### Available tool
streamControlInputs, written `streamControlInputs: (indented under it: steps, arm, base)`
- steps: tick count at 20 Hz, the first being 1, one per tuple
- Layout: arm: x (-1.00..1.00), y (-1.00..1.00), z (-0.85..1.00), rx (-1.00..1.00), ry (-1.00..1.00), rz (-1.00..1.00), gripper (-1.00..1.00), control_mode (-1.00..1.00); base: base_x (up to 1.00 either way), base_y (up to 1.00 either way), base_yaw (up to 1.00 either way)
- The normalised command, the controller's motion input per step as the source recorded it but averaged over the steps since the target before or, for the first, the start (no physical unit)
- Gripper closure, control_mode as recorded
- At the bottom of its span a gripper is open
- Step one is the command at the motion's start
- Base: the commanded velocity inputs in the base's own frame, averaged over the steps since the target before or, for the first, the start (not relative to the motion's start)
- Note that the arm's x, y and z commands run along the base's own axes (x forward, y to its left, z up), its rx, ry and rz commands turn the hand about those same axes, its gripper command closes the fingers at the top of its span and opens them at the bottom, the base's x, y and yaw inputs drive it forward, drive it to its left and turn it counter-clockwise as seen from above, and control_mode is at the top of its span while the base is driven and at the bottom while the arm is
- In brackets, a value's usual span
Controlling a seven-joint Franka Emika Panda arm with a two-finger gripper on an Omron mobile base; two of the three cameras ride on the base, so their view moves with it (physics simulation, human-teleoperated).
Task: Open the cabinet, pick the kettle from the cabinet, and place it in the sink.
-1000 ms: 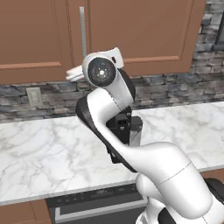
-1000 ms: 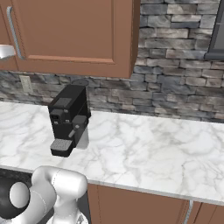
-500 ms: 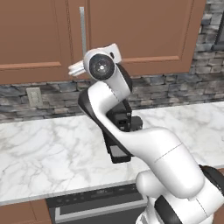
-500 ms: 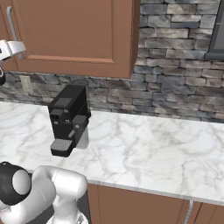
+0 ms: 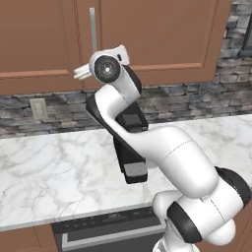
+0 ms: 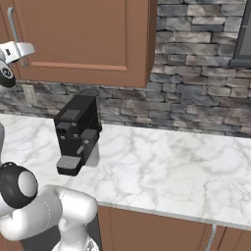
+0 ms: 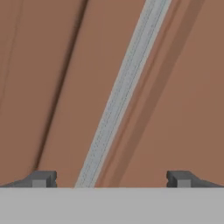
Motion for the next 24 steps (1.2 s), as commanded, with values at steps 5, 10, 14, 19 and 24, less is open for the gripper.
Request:
streamControlInputs:
  steps: [5, 10, 14, 19, 24]
  arm:
    - [0.47, 0.12, -0.06, 0.00, 0.00, -0.03, -1.00, -1.00]
    - [0.51, 0.14, -0.10, 0.01, 0.00, -0.06, -1.00, -1.00]
    - [0.55, 0.11, -0.09, 0.03, 0.00, -0.07, -1.00, -1.00]
    - [0.52, 0.05, -0.15, 0.01, 0.00, -0.07, 1.00, -1.00]
    - [0.36, -0.06, -0.23, 0.00, 0.00, -0.06, 1.00, -1.00]
  base:
    - [0.00, 0.00, 0.00]
    - [0.00, 0.00, 0.00]
    - [0.00, 0.00, 0.00]
    - [0.00, 0.00, 0.00]
    - [0.00, 0.00, 0.00]
